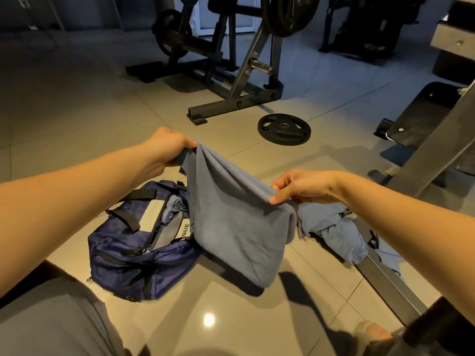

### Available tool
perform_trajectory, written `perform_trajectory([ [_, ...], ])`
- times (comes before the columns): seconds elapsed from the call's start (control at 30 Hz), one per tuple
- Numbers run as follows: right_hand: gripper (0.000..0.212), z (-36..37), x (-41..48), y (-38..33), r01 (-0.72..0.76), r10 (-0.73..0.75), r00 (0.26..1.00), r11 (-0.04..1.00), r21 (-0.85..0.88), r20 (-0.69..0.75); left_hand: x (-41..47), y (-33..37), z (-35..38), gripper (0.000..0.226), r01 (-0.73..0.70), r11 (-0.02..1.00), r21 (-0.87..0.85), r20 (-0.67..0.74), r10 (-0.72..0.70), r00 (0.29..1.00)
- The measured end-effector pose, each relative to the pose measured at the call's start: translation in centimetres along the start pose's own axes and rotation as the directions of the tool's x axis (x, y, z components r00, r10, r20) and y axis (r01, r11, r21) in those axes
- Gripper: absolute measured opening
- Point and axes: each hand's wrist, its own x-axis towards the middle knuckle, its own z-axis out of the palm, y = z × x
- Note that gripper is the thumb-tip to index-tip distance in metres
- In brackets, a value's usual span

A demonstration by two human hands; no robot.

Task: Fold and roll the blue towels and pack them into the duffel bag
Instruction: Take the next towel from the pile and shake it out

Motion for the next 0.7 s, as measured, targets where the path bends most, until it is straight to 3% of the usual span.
perform_trajectory([
  [0.17,0.010,-1.5,0.1,2.1,-0.098,0.093,0.993,0.993,-0.069,-0.071,0.6,-0.5,-0.5,0.019,-0.013,0.999,-0.043,-0.086,0.009,0.996],
  [0.7,0.016,-5.2,-1.5,4.8,-0.304,0.285,0.900,0.953,-0.003,-0.331,2.5,-2.3,-0.8,0.018,0.044,0.999,0.024,-0.181,-0.039,0.983],
])
